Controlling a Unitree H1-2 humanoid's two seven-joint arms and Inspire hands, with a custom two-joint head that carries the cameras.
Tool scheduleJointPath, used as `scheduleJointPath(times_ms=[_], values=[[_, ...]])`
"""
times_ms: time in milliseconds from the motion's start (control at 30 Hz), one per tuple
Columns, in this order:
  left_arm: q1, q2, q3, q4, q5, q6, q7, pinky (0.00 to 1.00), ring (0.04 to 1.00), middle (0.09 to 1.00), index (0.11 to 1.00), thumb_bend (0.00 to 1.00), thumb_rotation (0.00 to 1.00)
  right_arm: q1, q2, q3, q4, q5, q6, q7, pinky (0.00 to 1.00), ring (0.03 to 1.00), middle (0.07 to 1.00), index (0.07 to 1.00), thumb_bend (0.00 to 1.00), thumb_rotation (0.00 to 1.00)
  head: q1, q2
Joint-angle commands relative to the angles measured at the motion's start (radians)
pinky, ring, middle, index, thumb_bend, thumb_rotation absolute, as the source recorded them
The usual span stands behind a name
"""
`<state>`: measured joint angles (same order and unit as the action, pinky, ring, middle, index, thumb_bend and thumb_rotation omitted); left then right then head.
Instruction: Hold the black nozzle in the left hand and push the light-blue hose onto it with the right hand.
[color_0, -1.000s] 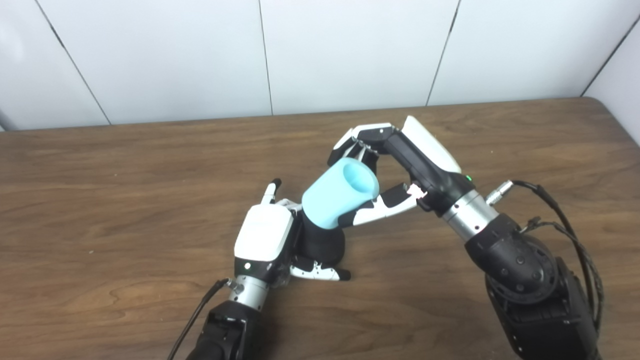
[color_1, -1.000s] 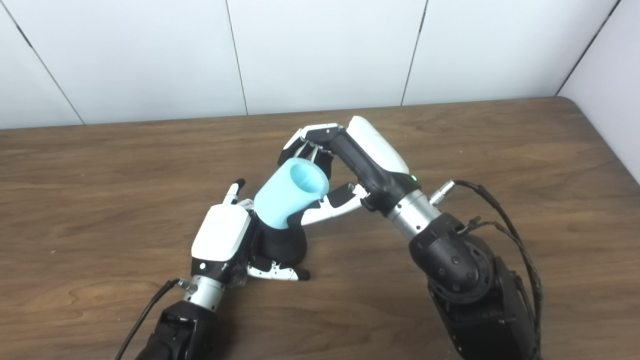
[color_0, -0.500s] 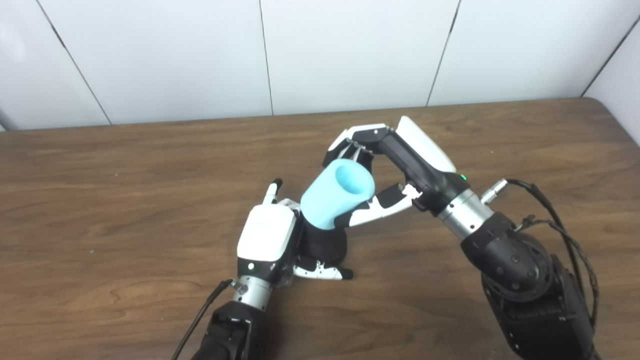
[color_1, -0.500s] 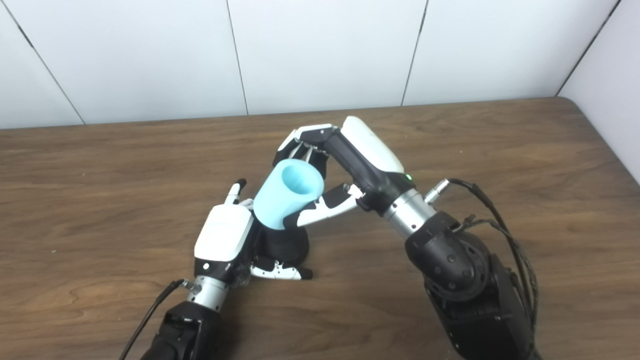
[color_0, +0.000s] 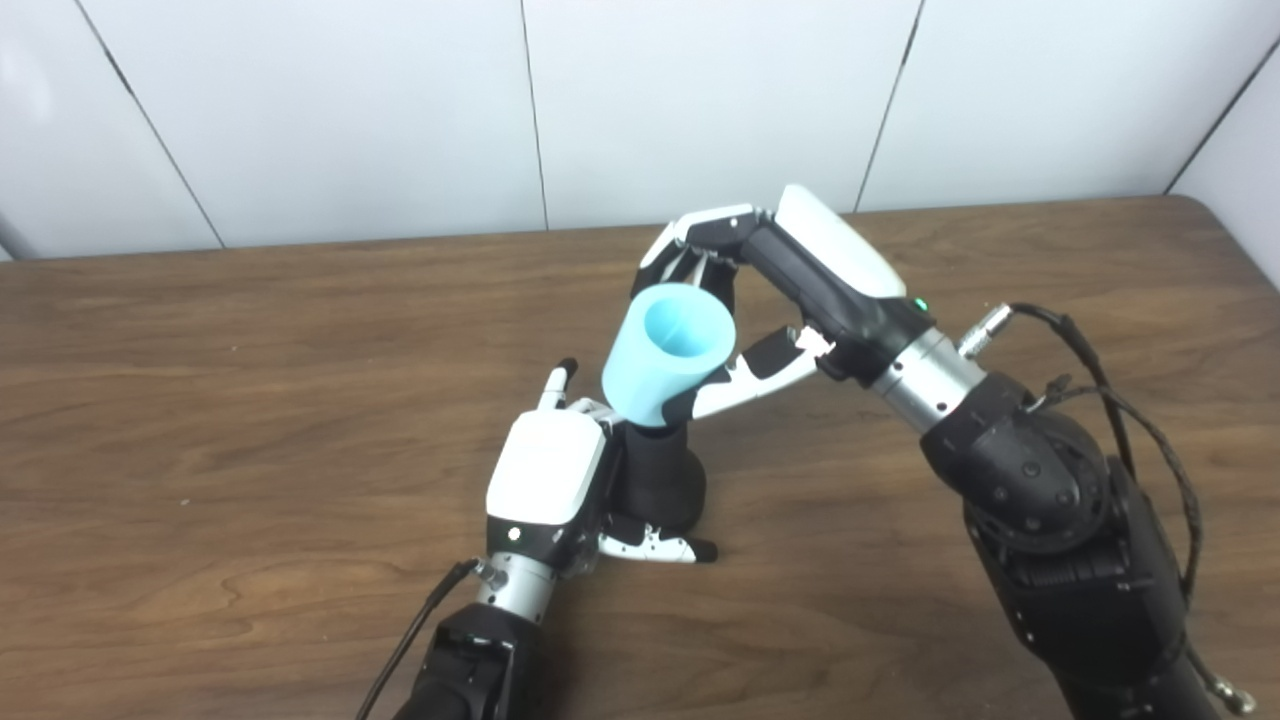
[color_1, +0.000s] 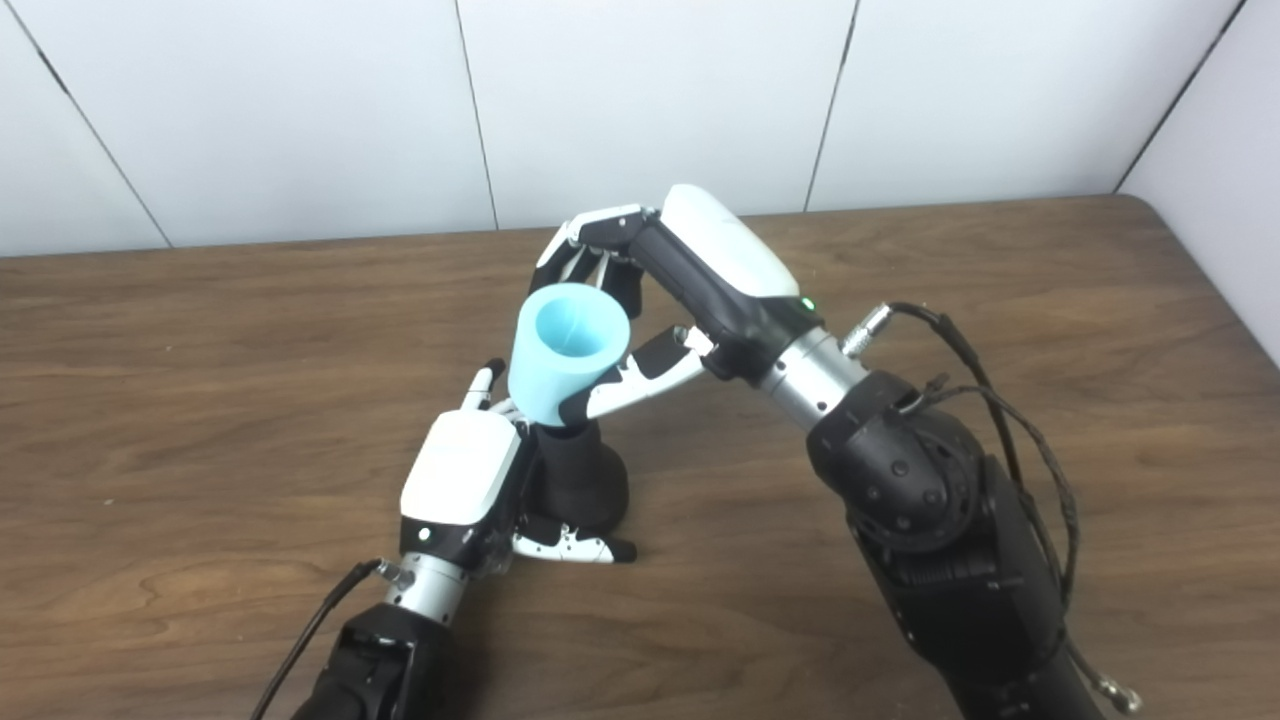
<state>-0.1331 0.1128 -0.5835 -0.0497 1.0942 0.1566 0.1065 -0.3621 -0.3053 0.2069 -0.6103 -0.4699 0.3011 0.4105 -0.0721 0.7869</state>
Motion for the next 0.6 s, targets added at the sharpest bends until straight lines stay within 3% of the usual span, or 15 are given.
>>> scheduleJointPath(times_ms=[0, 567], values=[[0.015, -0.017, -0.041, 0.028, -0.001, -0.008, -0.078, 1.0, 0.689, 0.509, 0.472, 0.52, 0.0, -0.044, -0.02, -0.016, -0.003, 0.001, -0.026, -0.001, 0.31, 0.366, 0.457, 0.518, 0.53, 0.0, -0.001, 0.001], [0.014, -0.012, -0.041, 0.009, -0.005, 0.007, -0.092, 1.0, 0.69, 0.515, 0.47, 0.52, 0.0, 0.003, -0.037, 0.001, 0.024, 0.017, -0.042, 0.016, 0.29, 0.347, 0.442, 0.531, 0.52, 0.0, 0.005, 0.008]])
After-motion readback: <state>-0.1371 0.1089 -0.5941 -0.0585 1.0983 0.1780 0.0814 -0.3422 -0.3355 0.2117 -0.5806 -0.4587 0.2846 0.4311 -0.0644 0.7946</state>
